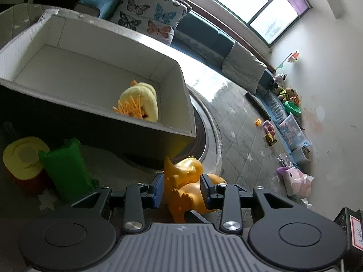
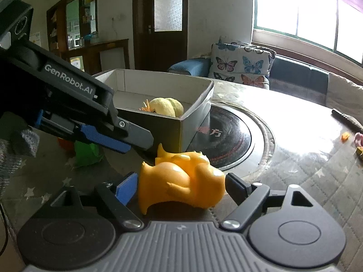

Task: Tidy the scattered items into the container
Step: 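Grasp an orange rubber duck with the right gripper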

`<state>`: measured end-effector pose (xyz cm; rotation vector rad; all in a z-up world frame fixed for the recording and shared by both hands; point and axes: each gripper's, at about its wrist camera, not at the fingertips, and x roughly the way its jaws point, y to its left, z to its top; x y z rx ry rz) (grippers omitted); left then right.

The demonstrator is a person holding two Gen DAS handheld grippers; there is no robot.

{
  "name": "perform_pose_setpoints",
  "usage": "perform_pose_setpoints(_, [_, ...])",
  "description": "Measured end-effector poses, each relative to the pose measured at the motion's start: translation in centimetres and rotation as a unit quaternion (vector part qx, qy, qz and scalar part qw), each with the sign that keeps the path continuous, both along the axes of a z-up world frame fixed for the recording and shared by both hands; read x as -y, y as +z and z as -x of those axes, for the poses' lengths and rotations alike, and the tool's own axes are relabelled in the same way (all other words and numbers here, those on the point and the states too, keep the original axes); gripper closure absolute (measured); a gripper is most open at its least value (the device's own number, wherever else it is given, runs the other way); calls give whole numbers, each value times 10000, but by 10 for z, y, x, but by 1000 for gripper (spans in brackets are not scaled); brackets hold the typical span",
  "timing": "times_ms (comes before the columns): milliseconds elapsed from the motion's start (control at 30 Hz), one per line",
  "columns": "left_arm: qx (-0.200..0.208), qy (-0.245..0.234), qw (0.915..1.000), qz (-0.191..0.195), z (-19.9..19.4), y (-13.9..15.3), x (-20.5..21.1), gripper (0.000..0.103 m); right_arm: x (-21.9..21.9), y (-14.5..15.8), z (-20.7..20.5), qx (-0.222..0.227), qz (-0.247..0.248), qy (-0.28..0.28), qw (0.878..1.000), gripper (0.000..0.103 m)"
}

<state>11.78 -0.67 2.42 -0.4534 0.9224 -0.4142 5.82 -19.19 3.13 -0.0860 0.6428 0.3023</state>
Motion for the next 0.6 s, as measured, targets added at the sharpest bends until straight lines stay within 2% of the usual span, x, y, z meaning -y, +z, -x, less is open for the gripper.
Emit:
perform_pose_setpoints(400, [-217, 17, 9997, 105, 3, -13, 1, 66, -1, -13, -5, -188, -55, -10, 9998, 8])
perform_pose_setpoints(600, [-285, 25, 9994, 193, 3, -17, 4, 66, -4, -18, -8, -185, -69, -84, 9998, 8])
